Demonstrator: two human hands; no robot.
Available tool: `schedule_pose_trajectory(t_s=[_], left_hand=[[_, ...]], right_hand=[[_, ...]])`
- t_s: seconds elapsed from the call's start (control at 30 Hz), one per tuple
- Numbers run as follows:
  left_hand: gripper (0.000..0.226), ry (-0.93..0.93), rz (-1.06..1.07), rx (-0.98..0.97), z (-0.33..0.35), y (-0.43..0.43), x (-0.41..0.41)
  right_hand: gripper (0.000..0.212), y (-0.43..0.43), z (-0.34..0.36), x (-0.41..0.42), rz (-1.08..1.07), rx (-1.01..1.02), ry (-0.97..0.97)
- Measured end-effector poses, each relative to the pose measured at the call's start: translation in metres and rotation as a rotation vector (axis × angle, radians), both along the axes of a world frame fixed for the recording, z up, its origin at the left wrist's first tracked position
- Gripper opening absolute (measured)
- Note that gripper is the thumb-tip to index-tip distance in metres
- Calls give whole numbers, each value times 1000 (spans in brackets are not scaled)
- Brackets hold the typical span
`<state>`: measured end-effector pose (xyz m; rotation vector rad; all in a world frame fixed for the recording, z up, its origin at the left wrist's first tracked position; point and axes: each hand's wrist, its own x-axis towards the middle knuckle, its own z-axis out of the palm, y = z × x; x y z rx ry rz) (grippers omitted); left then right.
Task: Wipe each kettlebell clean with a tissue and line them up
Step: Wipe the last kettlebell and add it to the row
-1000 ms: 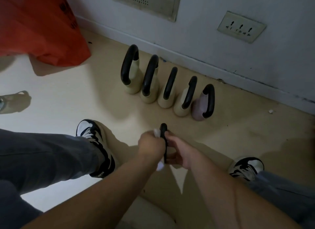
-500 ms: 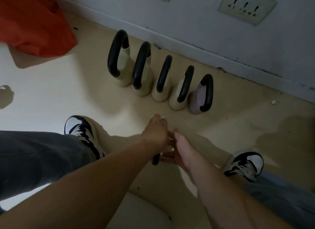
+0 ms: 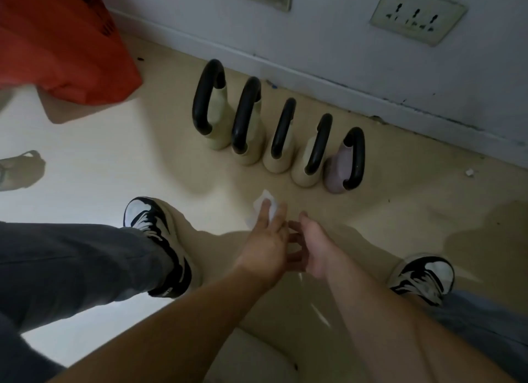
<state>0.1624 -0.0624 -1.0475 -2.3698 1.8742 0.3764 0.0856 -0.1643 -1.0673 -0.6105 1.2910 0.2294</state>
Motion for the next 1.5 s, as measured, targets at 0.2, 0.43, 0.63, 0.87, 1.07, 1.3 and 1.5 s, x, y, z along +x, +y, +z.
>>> schedule_pose_trajectory(t_s=[0.2, 0.43, 0.63, 0.87, 1.07, 1.3, 1.5], left_hand=[[58, 420, 51, -36, -12, 68, -26], [43, 531, 106, 256, -18, 115, -18], [30, 888, 1265, -128, -19, 67, 17], [38, 1260, 1140, -236, 24, -23, 8], [40, 1313, 1036, -174, 11, 40, -24], [23, 957, 1215, -84, 12, 57, -1], [29, 843, 1069, -389, 37, -5, 35]], right_hand=[[67, 18, 16, 7, -38, -43, 77], [64, 31, 22, 6, -10, -107, 143], [66, 33, 19, -5, 70, -112, 52], [67, 28, 6, -16, 112, -79, 43], [72, 25, 7, -12, 105, -56, 30], [75, 29, 17, -7, 35, -36, 28], [57, 28, 0, -13, 36, -147, 176]])
